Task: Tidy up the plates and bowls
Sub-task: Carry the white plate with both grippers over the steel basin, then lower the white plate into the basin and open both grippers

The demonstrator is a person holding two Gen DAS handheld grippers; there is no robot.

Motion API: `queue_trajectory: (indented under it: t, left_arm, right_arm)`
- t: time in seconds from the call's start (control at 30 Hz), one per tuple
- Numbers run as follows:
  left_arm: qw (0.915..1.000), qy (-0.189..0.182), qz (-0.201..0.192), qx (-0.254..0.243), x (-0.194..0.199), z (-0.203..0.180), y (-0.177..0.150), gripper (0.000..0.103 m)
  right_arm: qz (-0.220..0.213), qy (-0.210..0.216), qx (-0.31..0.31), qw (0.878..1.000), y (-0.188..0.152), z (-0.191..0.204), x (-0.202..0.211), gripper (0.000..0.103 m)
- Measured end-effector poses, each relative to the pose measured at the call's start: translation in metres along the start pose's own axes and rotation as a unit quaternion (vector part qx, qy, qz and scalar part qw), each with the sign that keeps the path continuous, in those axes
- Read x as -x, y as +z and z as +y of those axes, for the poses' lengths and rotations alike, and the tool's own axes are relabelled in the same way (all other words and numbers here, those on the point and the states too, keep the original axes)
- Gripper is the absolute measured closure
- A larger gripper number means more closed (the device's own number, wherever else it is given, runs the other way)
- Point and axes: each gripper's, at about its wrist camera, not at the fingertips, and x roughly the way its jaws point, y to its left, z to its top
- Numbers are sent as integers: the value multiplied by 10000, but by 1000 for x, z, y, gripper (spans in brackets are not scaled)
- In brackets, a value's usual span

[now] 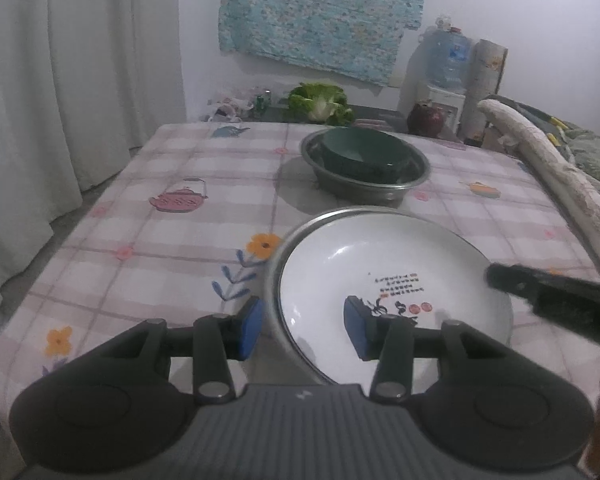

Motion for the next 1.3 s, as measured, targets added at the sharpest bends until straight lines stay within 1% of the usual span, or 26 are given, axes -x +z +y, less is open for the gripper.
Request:
queue_trajectory:
  t: [0.1,0.2,0.33,0.4,0.47,0.53,0.57,0.63,0.73,0.87,1.0,1.1,1.2,1.3]
  left_arm:
    - [10000,40,42,36,-7,7,5,50]
    - [9996,-5,264,80,-20,13,11,47]
    - [9981,-18,591,146,-43,20,15,46]
    - [9971,-102,724,214,-53,21,16,49]
    - [9963,-234,789,242,-59,21,17,49]
    - [9953,-409,834,267,-61,18,18,53]
    - [9950,-458,842,274,-60,16,18,52]
    - [9959,-341,825,176,-59,10,19,52]
    - [9963,-248,820,103,-59,4,18,51]
    - [9956,-367,862,-31,-55,-9,17,51]
    - [9944,-567,875,-183,-55,-24,15,51]
    - [9933,-692,888,-273,-54,-33,14,48]
    - [9928,-687,899,-386,-54,-39,12,45]
    - [9927,-688,922,-375,-54,-39,13,45]
  right_arm:
    - [-166,67,5,9998,6,-2,4,75]
    - [-152,35,-102,9998,11,-8,-1,72]
    - [82,23,-448,9990,14,-21,-18,71]
    - [189,35,-530,9984,14,-24,-28,71]
    - [364,57,-593,9976,14,-27,-40,71]
    - [518,160,-640,9965,12,-29,-50,71]
    - [575,228,-658,9959,12,-29,-53,71]
    - [625,372,-632,9953,11,-28,-56,74]
    - [606,445,-522,9958,10,-27,-54,76]
    - [605,497,-668,9947,10,-37,-48,76]
    - [593,395,-885,9935,7,-55,-34,76]
    - [599,298,-1043,9923,5,-66,-24,75]
    - [597,231,-1059,9923,2,-70,-17,74]
    - [601,165,-992,9931,1,-69,-14,74]
